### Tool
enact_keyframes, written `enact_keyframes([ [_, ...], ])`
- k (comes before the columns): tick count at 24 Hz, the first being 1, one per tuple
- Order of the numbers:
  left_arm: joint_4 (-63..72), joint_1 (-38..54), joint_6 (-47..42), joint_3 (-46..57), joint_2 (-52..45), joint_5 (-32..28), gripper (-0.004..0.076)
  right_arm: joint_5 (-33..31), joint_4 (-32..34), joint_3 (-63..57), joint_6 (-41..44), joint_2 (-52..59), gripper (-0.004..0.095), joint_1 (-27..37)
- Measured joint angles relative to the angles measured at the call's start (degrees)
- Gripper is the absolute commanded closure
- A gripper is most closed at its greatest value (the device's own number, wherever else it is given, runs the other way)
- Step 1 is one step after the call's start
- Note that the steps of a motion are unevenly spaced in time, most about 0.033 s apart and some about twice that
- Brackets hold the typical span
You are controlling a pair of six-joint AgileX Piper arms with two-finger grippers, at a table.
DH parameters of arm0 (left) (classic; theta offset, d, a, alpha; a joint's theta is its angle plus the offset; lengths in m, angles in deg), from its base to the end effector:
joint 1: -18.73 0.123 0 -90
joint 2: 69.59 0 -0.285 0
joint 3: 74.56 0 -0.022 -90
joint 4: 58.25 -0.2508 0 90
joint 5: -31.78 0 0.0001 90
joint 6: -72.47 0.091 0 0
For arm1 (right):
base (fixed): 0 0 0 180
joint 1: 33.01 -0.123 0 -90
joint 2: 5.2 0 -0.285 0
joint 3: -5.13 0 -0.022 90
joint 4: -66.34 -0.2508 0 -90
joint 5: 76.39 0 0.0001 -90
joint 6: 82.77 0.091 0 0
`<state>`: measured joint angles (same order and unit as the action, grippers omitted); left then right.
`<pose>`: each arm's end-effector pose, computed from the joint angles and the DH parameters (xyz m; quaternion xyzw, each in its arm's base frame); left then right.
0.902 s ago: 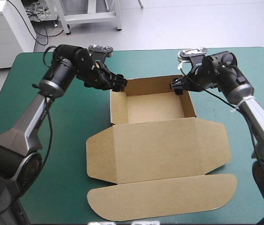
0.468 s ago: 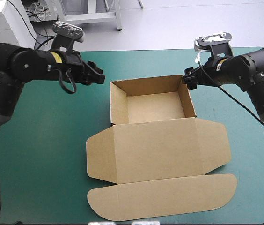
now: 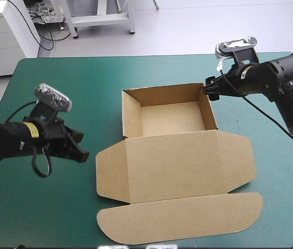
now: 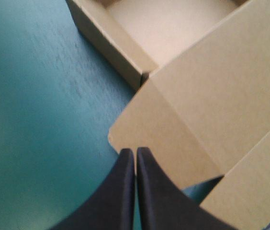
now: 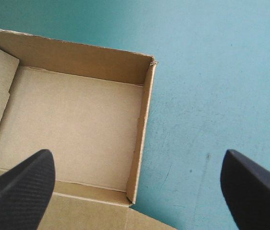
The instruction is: Fold the box
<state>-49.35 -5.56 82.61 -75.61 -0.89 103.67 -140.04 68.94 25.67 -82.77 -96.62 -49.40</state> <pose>0.1573 -0.0857 0.4359 0.2796 0.8927 -0.1194 0.3326 0.2904 0.0816 0.4470 -0.1328 0.9124 0.0327 0.3857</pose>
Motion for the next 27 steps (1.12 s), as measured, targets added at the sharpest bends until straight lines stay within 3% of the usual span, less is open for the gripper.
enact_keyframes([
  [9,-1.49,0.0,0.13,27.65,-12.23,-3.18,0.0732,0.0,0.0,0.0,-0.47,-4.17,0.0053,0.0],
  [20,-1.38,0.0,0.13,32.37,-13.72,-5.48,0.0731,0.73,1.04,0.0,-1.22,-21.33,0.0083,0.0],
  [23,-1.31,0.0,-0.01,32.39,-13.72,-6.09,0.0732,1.65,1.04,0.0,-1.49,-25.46,0.0218,0.0],
  [27,-0.87,0.0,-0.44,32.44,-13.72,-6.94,0.0732,3.07,1.04,-0.06,-1.55,-28.06,0.0606,0.0],
])
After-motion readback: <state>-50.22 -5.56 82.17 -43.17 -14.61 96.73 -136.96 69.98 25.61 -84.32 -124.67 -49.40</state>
